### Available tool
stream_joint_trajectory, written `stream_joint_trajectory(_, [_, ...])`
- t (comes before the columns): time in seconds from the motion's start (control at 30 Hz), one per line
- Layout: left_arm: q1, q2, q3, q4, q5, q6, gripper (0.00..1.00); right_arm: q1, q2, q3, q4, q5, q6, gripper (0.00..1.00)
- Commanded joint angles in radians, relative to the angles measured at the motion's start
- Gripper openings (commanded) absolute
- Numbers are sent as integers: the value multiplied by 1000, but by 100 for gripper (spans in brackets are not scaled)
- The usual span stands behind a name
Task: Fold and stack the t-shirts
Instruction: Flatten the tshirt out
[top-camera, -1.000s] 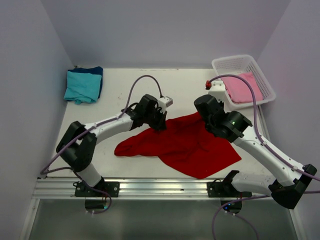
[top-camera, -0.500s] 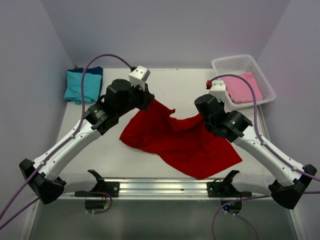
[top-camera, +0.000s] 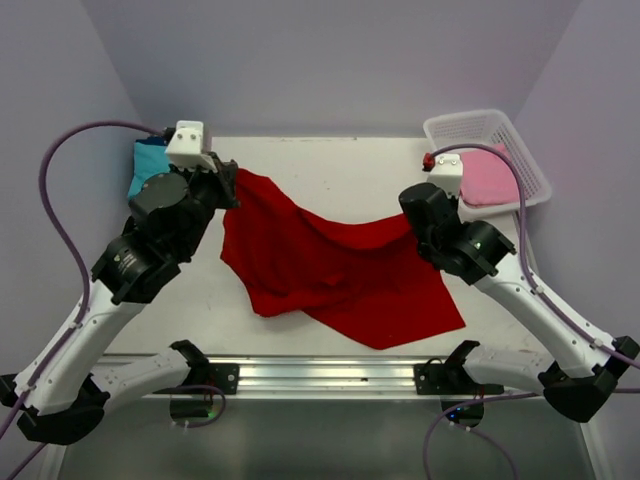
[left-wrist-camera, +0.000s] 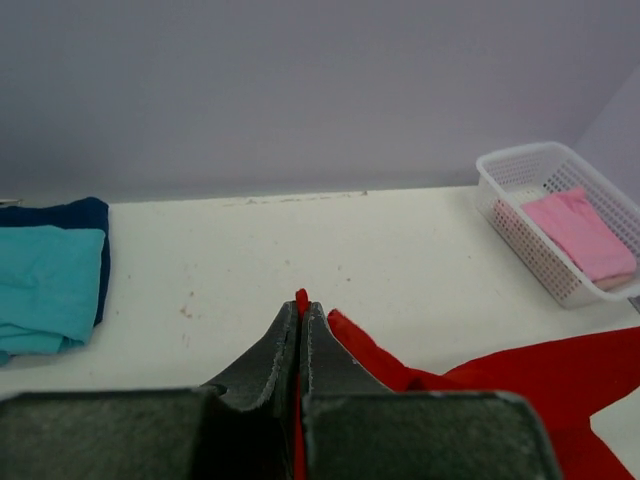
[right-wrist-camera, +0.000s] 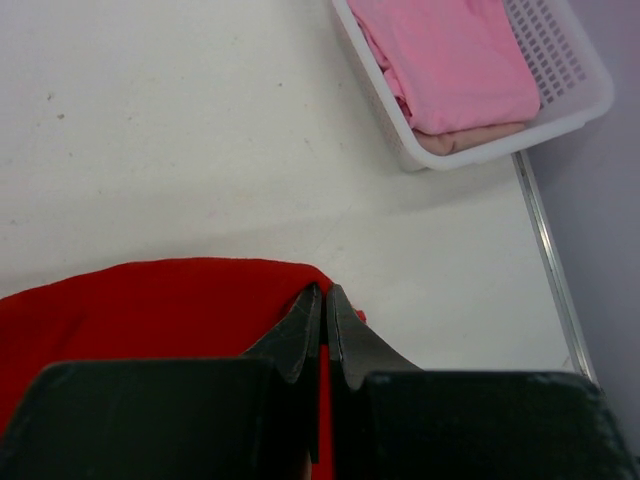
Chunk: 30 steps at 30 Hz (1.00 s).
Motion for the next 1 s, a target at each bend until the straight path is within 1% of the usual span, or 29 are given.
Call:
stream_joint_trajectory(0.0, [-2,-70,72,87,-41,62,0,-4,-62,76,76,56,-60,0])
stream_joint_trajectory(0.07, [0,-77,120,90,8,87,0,-5,-74,113,102,46,-112,0])
stream_joint_trajectory(0.1, [0,-74,141,76,55,96,0,-4,-85,128,108,44,-134,0])
stream_joint_trajectory(0.2, [-2,-56,241,24,102,141,0,-4,-99,194,134,36,-214,0])
stream_joint_trajectory(0.27, [0,-44,307,-3,110,182,0,-4,-110,244,148,15,-280,0])
stream_joint_trajectory(0.43, [-2,1,429,-8,146,251,0,-4,-90,350,168,-7,-414,0])
stream_joint_trajectory(0.47, [0,30,472,-2,151,303,0,-4,-81,379,183,-8,-421,0])
stream_joint_trajectory(0.53, [0,71,511,6,137,340,0,-4,-61,409,195,-13,-499,0])
stream_joint_trajectory(0.57, [-2,121,541,10,117,384,0,-4,-30,429,217,-8,-519,0])
stream_joint_trajectory(0.63, [-2,171,569,24,90,426,0,-5,8,456,251,3,-571,0])
stream_joint_trajectory(0.73, [0,237,548,113,42,470,0,-32,97,505,263,-3,-584,0])
stream_joint_trajectory(0.77, [0,274,533,169,25,528,0,-48,116,542,263,-16,-576,0])
stream_joint_trajectory(0.8, [0,298,534,187,-4,556,0,-66,157,561,263,-60,-562,0])
stream_joint_trajectory(0.83, [16,326,548,194,13,575,0,-104,174,577,263,-82,-544,0])
stream_joint_trajectory(0.87, [45,384,599,176,49,566,0,-120,197,620,263,-102,-542,0])
stream_joint_trajectory(0.9, [118,422,630,185,124,525,0,-146,241,668,260,-118,-545,0])
stream_joint_trajectory(0.93, [166,423,631,185,169,524,0,-161,269,668,260,-135,-542,0])
stream_joint_trajectory(0.97, [215,470,682,165,220,447,0,-180,297,732,234,-155,-535,0])
